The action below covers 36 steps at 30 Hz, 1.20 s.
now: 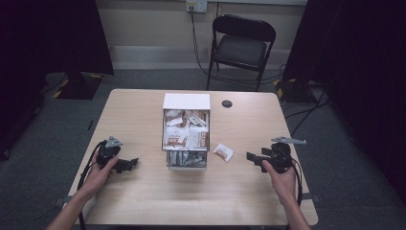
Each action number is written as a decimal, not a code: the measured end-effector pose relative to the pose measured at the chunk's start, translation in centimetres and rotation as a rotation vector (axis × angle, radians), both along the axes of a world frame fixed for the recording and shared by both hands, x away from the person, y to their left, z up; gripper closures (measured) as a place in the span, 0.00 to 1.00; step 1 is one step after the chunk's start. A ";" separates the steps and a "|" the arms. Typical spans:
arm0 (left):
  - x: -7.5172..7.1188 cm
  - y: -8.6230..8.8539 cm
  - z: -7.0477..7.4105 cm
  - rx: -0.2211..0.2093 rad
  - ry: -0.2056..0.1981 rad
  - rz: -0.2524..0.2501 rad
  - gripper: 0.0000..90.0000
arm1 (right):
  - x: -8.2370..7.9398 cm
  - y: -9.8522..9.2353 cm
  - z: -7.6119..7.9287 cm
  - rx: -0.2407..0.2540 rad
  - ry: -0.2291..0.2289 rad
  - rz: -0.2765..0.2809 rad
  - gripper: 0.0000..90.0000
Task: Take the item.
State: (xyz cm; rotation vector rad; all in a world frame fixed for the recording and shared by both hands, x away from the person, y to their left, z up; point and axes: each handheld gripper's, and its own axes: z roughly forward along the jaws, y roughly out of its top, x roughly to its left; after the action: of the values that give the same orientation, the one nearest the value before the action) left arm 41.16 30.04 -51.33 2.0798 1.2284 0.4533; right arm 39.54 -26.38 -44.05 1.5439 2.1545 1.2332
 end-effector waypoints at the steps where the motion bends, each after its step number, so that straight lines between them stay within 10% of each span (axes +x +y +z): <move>1: 0.0 0.0 0.0 0.000 0.000 0.000 0.00 | -0.3 -0.4 0.0 -0.007 0.001 -0.009 0.23; 26: 0.0 0.0 0.0 -0.001 -0.004 0.006 0.00 | -2.8 -5.4 -4.3 -0.218 0.142 -0.215 0.21; 36: 0.0 0.0 0.0 -0.001 -0.004 0.006 0.00 | -3.5 -4.2 -5.8 -0.318 0.001 -0.269 0.13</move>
State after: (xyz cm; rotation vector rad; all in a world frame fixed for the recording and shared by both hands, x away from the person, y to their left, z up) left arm 41.12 30.02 -51.36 2.0739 1.2325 0.4589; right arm 36.06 -30.55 -49.86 1.6230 1.9458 0.7632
